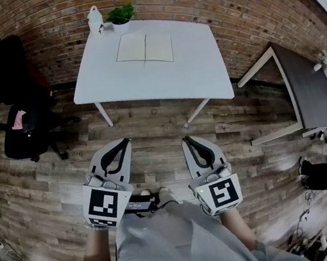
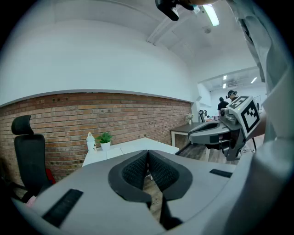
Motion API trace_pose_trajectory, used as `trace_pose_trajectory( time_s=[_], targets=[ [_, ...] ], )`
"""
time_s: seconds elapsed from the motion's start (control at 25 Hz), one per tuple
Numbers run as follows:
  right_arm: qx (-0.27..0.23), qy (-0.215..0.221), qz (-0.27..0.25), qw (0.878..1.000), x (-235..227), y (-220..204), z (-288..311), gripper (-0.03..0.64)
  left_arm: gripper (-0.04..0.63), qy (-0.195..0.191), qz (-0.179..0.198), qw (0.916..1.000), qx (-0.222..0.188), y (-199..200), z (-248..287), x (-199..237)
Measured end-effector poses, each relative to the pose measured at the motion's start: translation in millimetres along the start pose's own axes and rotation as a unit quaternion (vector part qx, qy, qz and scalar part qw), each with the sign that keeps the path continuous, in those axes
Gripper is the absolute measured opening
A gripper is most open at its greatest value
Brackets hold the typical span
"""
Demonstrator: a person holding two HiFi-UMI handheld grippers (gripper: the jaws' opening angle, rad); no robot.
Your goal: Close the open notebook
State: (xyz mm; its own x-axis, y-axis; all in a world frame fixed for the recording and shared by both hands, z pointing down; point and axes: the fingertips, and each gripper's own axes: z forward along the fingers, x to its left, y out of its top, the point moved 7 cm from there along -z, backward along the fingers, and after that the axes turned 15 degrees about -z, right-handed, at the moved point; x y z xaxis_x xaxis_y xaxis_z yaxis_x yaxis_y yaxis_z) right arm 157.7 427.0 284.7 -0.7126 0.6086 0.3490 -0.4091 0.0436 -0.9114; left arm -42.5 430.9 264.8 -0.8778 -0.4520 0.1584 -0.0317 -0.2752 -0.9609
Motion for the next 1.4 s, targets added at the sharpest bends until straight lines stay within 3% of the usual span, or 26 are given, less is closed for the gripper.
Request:
trace_pose_trajectory(
  time_s=[0.6,0.8,1.2,1.4],
  targets=[
    [-0.012,-0.011,-0.011,1.0,3.3,-2.8,3.7,0.051,0.018,-0.013,-0.002,0.9999,0.005,-9.5,3.5,2.3],
    [-0.009,-0.019,-0.045,0.999,6.7,1.9,8.4,0.051,0.018,-0.014,0.0,0.9999,0.002,-7.8,3.3,8.0],
    [-0.037,-0.048,-0.027,0.998,14.9,20.2,8.7,0.051,0.018,-0.029,0.016,0.9994,-0.013,-0.9,-7.9,19.0],
    [-0.019,-0.055,-0.018,0.998,26.5,25.3,9.9,0.051,0.018,-0.036,0.022,0.999,-0.016,2.8,-18.4,29.3]
  ],
)
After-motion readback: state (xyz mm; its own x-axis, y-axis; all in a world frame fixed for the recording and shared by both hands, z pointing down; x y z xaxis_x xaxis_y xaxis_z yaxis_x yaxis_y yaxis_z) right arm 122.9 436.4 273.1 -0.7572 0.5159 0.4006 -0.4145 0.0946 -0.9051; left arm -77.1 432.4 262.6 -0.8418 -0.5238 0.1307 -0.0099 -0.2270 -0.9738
